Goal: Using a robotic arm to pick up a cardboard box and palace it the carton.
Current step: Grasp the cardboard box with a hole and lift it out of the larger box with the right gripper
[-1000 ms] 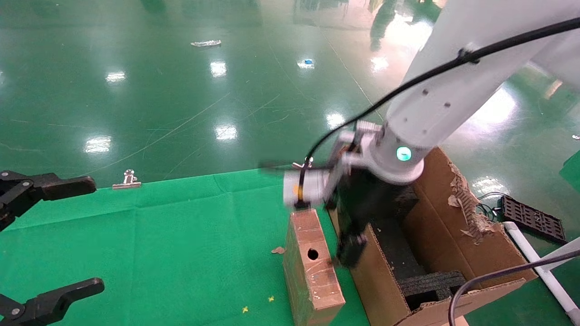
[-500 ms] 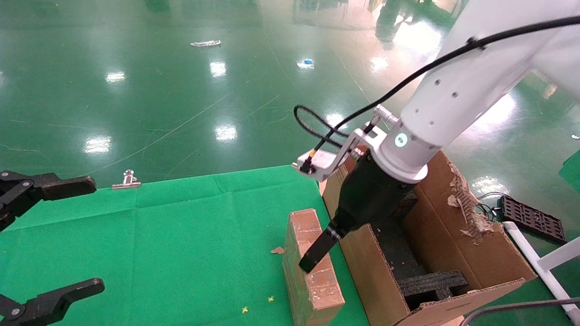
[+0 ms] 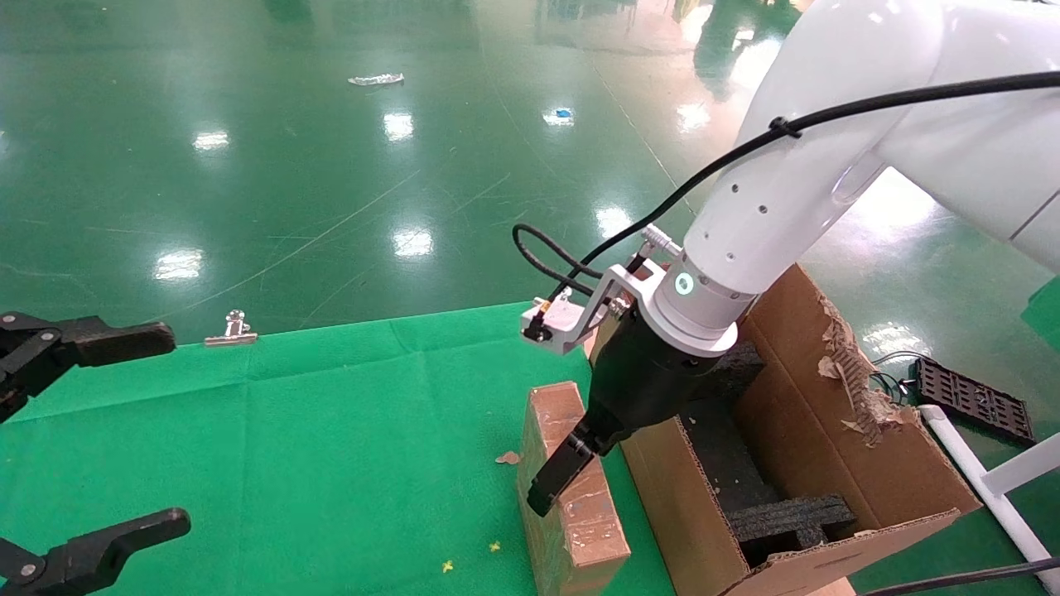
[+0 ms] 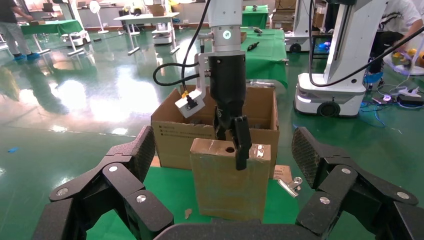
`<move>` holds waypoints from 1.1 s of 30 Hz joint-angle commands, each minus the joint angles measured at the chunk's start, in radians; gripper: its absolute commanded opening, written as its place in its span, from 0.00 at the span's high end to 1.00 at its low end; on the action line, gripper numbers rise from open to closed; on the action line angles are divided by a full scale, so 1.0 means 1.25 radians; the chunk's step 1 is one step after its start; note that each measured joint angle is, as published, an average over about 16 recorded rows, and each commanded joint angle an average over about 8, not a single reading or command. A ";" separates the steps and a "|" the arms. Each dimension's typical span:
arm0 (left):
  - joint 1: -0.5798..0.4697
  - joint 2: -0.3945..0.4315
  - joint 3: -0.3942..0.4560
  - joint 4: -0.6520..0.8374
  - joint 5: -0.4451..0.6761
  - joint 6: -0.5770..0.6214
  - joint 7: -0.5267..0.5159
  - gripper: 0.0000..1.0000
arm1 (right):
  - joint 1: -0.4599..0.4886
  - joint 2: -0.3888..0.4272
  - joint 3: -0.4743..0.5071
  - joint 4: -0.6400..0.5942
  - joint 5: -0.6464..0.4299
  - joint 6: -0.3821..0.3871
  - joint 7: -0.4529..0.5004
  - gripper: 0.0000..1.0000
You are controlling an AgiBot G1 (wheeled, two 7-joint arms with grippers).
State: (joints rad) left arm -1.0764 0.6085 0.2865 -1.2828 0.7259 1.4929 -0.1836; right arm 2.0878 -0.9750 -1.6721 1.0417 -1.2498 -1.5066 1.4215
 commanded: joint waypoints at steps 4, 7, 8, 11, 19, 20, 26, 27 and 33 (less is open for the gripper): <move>0.000 0.000 0.000 0.000 0.000 0.000 0.000 0.94 | -0.004 -0.002 -0.006 0.011 -0.008 0.001 0.007 1.00; 0.000 0.000 0.000 0.000 0.000 0.000 0.000 1.00 | -0.006 0.002 -0.010 0.022 -0.012 0.001 0.014 1.00; 0.000 0.000 0.000 0.000 0.000 0.000 0.000 1.00 | -0.006 0.003 -0.011 0.026 -0.013 0.001 0.016 1.00; 0.000 0.000 0.001 0.000 0.000 0.000 0.000 1.00 | -0.008 0.008 -0.014 0.036 -0.016 0.001 0.022 1.00; 0.000 0.000 0.001 0.000 -0.001 0.000 0.001 1.00 | -0.012 0.017 -0.019 0.052 -0.023 0.004 0.029 1.00; 0.000 0.000 0.001 0.000 -0.001 0.000 0.001 1.00 | -0.012 0.018 -0.020 0.052 -0.024 0.005 0.029 1.00; 0.000 -0.001 0.001 0.000 -0.001 -0.001 0.001 1.00 | -0.012 0.025 -0.021 0.057 -0.029 0.011 0.026 1.00; 0.000 -0.001 0.001 0.000 -0.001 -0.001 0.001 1.00 | -0.011 0.027 -0.020 0.058 -0.031 0.013 0.024 1.00; 0.000 -0.001 0.002 0.000 -0.001 -0.001 0.001 1.00 | -0.001 0.050 -0.007 0.070 -0.028 0.030 0.000 1.00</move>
State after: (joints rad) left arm -1.0769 0.6075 0.2887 -1.2828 0.7243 1.4919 -0.1825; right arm 2.0994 -0.8977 -1.6689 1.1279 -1.2816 -1.4604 1.3987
